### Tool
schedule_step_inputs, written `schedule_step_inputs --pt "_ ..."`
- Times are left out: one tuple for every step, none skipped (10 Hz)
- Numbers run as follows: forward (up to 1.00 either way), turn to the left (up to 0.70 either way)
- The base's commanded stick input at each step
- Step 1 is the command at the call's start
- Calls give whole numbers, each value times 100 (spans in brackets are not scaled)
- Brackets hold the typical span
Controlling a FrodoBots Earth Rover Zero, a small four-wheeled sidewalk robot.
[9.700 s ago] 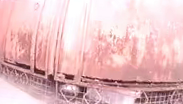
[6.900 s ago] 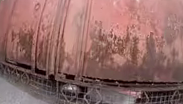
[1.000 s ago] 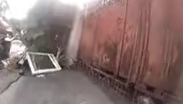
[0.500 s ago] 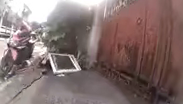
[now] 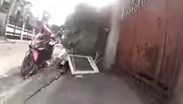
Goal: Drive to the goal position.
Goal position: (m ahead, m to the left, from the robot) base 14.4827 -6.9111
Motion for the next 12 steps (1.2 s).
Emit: schedule_step_inputs --pt "0 45" --pt "0 45" --pt "0 45" --pt "0 45" --pt "0 45" --pt "0 45" --pt "0 45" --pt "0 45" --pt "0 46" --pt "0 45" --pt "0 49" --pt "0 26"
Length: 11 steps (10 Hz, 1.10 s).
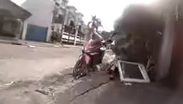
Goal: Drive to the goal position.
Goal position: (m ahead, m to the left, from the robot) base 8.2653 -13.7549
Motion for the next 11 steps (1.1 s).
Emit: schedule_step_inputs --pt "0 9" --pt "0 16" --pt "0 21" --pt "0 23" --pt "0 29" --pt "0 43" --pt "0 47" --pt "0 48" --pt "0 18" --pt "0 0" --pt "0 15"
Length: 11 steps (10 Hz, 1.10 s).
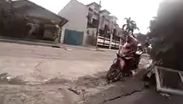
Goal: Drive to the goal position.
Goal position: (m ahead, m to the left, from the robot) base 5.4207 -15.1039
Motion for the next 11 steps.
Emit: schedule_step_inputs --pt "0 24" --pt "0 16" --pt "0 10" --pt "0 19" --pt "0 25" --pt "27 23" --pt "50 11" --pt "50 5" --pt "50 9" --pt "50 9" --pt "50 22"
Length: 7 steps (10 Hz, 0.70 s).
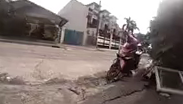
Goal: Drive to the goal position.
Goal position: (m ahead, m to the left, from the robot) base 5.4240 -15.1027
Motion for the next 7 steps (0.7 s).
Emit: schedule_step_inputs --pt "50 12" --pt "50 0" --pt "50 0" --pt "50 0" --pt "50 0" --pt "50 0" --pt "50 0"
